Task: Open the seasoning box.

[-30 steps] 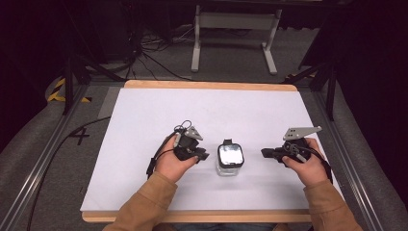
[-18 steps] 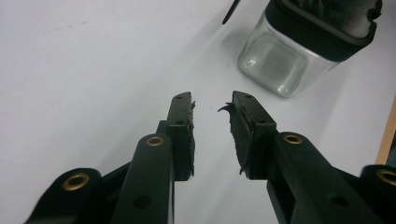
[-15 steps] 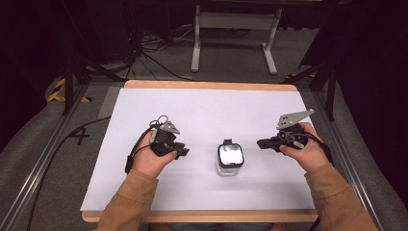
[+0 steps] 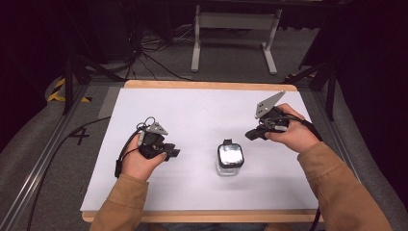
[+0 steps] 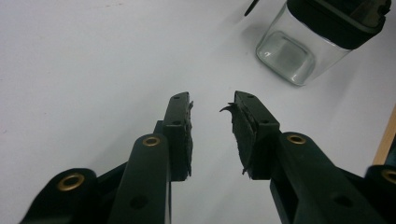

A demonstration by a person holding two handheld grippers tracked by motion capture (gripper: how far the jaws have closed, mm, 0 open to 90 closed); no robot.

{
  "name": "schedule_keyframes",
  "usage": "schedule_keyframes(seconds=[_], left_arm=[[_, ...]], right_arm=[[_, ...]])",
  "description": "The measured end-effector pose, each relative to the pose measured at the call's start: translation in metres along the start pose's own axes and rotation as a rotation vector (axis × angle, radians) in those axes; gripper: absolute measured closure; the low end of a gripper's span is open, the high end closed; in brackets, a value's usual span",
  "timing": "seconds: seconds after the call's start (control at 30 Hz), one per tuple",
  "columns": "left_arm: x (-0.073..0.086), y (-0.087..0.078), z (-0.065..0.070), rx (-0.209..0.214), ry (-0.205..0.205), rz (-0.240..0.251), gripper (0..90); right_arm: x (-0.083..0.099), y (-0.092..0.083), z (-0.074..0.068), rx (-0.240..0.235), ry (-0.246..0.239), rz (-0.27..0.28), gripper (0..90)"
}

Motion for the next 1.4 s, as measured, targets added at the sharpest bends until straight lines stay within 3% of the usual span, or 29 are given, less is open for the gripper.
schedule_keyframes(seconds=[0.2, 0.43, 0.67, 1.4], left_arm=[[-0.002, 0.000, 0.002, 0.022, 0.000, 0.010, 67.9], [-0.004, 0.004, 0.005, 0.034, 0.003, 0.010, 67.8], [-0.004, 0.005, 0.005, 0.035, 0.009, 0.010, 67.9], [-0.003, 0.007, 0.009, 0.038, 0.012, 0.005, 67.8]], right_arm=[[-0.018, 0.011, 0.000, -0.018, -0.081, -0.086, 90.0], [-0.031, 0.029, 0.000, -0.033, -0.102, -0.111, 90.0], [-0.038, 0.045, 0.003, -0.045, -0.106, -0.135, 90.0], [-0.043, 0.052, 0.005, -0.081, -0.093, -0.143, 90.0]])
Point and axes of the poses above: each handheld gripper's, and its own axes: y roughly forward along the jaws, x roughly out of its underside, z roughly to its right, the point moved 10 cm from there along y, roughly forward along the jaws, and after that the axes turned 9 degrees about -z, right-handed, at the moved point
